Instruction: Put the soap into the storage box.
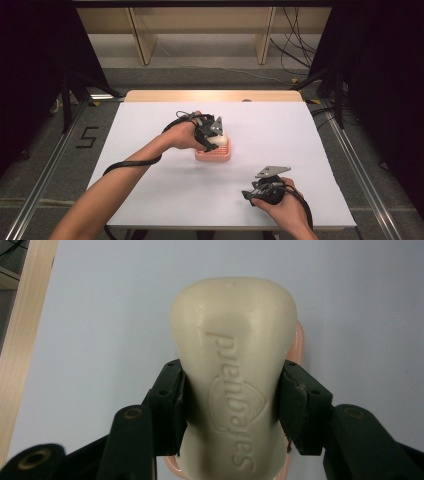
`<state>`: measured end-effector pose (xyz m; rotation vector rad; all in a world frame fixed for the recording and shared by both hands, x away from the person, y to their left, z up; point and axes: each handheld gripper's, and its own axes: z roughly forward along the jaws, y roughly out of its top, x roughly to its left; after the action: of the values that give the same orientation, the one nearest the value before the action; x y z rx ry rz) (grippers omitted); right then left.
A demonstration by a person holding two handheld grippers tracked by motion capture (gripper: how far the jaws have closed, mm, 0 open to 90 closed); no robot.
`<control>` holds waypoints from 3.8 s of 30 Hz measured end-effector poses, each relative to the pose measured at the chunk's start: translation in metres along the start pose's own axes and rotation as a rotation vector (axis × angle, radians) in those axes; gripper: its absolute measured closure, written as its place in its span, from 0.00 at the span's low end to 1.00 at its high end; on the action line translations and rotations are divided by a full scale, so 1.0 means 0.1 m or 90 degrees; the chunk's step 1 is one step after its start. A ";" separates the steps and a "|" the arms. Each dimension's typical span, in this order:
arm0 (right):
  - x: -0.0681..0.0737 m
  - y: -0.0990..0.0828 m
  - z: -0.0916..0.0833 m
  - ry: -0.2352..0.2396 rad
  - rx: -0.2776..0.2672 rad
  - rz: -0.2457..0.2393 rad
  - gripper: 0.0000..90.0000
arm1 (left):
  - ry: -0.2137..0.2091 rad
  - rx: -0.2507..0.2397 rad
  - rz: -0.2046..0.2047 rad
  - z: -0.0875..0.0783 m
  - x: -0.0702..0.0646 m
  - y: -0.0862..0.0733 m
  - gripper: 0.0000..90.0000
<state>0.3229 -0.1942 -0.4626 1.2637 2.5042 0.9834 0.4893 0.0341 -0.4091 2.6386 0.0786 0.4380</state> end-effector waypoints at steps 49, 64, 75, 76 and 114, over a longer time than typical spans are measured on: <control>-0.02 -0.02 0.00 -0.005 -0.006 -0.021 0.54 | -0.014 0.048 -0.024 0.34 0.07 -0.08 0.55; 0.00 -0.01 -0.01 -0.001 -0.003 -0.013 0.54 | -0.017 0.056 -0.043 0.38 0.10 -0.11 0.55; 0.00 -0.02 -0.01 -0.002 -0.003 -0.013 0.54 | -0.021 0.061 -0.047 0.39 0.08 -0.12 0.47; 0.00 -0.01 -0.01 -0.002 -0.003 -0.013 0.54 | -0.020 0.056 -0.048 0.38 0.09 -0.12 0.46; 0.03 -0.01 0.01 -0.002 0.011 -0.005 0.53 | 0.075 -0.065 -0.195 -0.44 -0.57 -0.96 0.35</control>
<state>0.3210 -0.1917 -0.4633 1.2579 2.5191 0.9579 0.4231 0.1316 -0.4317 2.4431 0.4780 0.4774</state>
